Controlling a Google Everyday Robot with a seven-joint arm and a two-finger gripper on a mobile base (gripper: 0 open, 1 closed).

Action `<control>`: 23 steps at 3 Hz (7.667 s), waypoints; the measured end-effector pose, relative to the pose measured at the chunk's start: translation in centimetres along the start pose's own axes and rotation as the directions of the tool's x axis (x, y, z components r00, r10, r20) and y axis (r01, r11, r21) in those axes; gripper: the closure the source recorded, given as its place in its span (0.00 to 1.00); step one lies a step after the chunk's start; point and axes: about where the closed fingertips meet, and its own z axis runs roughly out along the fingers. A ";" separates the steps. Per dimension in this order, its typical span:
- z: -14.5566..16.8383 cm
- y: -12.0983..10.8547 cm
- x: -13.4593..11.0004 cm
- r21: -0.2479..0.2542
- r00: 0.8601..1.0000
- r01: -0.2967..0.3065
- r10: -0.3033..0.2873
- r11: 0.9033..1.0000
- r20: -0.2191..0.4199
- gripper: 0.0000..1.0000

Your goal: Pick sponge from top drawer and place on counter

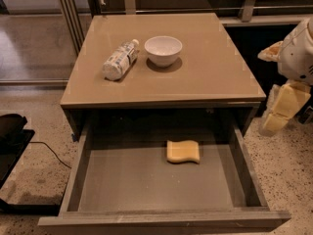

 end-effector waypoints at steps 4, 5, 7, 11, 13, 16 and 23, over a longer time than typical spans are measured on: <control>10.7 3.6 1.2 -0.089 0.972 0.119 -0.097 0.989 0.212 0.00; 12.4 3.5 1.4 -0.117 0.973 0.103 -0.075 0.988 0.219 0.00; 20.9 4.9 0.8 -0.195 0.977 0.103 -0.062 0.975 0.203 0.00; 29.2 6.9 -1.6 -0.104 0.930 0.041 0.001 0.994 0.368 0.00; 33.3 4.5 -2.7 -0.035 0.947 0.047 -0.034 0.998 0.320 0.00; 36.7 2.9 -2.7 -0.103 0.950 0.041 -0.007 0.994 0.313 0.19; 22.7 5.4 -1.5 0.054 0.947 0.083 -0.095 0.995 0.307 1.00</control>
Offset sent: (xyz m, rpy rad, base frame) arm 0.0045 0.0162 -0.1244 0.2658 0.0051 0.2235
